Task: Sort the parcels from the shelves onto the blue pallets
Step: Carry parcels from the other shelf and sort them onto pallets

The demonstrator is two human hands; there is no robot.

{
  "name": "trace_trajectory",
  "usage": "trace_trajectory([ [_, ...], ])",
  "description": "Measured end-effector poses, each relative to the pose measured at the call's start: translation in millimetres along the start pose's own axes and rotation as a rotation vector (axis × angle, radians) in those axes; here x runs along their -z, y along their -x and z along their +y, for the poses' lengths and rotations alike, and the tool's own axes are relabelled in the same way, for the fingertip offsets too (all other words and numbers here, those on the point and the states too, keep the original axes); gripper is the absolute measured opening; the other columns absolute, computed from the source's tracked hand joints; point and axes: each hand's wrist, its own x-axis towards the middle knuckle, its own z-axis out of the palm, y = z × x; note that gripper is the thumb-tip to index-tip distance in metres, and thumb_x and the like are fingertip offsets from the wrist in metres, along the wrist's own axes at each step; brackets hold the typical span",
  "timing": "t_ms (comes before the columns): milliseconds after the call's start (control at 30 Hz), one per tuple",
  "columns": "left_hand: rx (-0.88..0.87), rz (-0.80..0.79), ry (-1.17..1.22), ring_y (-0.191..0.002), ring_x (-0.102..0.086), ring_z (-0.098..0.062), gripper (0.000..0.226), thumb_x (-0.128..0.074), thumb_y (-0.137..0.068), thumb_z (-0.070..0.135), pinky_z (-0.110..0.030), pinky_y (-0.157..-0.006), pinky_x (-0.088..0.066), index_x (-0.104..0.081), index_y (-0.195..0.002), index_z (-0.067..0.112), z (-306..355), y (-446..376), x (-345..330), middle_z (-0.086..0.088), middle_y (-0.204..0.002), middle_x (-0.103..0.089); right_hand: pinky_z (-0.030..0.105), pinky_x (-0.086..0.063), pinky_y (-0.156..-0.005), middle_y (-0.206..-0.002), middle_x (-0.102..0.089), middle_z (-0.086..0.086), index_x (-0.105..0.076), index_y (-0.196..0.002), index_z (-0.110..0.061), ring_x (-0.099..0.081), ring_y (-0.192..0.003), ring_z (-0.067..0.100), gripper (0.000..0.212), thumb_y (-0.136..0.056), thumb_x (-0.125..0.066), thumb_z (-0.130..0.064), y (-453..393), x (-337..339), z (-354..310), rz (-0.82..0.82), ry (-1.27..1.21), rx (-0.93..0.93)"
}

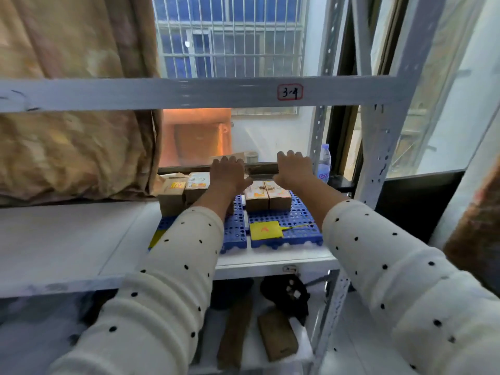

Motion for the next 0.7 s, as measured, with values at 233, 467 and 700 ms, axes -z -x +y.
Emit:
trace_trajectory([
  [233, 0.047, 0.047, -0.027, -0.126, -0.043, -0.028, 0.061, -0.045, -0.093, 0.053, -0.038, -0.100, -0.034, -0.042, -0.136, 0.010, -0.4, 56.9, 54.2, -0.011, -0.137, -0.047, 0.038, -0.038, -0.098, -0.133, -0.047, 0.012, -0.038, -0.135, -0.010, -0.044, -0.124, 0.030, 0.052, -0.092, -0.057, -0.033, 54.4, 43.0, -1.0, 0.039, -0.014, 0.061],
  [467, 0.099, 0.082, -0.033, -0.121, -0.048, -0.027, 0.062, -0.044, -0.092, 0.056, -0.038, -0.097, -0.038, -0.045, -0.134, 0.012, 15.0, 112.0, 97.7, -0.009, -0.134, -0.051, 0.037, -0.039, -0.097, -0.133, -0.047, 0.012, -0.039, -0.135, -0.012, -0.045, -0.123, 0.028, 0.059, -0.089, -0.060, -0.041, 99.0, 88.4, 3.5, 0.069, -0.018, 0.103],
  [700, 0.106, 0.080, -0.004, -0.130, -0.040, -0.029, 0.067, -0.045, -0.091, 0.056, -0.039, -0.102, -0.034, -0.038, -0.140, 0.011, 9.9, 152.5, 125.7, -0.012, -0.142, -0.043, 0.038, -0.038, -0.099, -0.136, -0.045, 0.013, -0.036, -0.138, -0.011, -0.043, -0.126, 0.029, 0.065, -0.089, -0.058, -0.049, 142.8, 110.7, 0.6, 0.043, -0.019, 0.097],
])
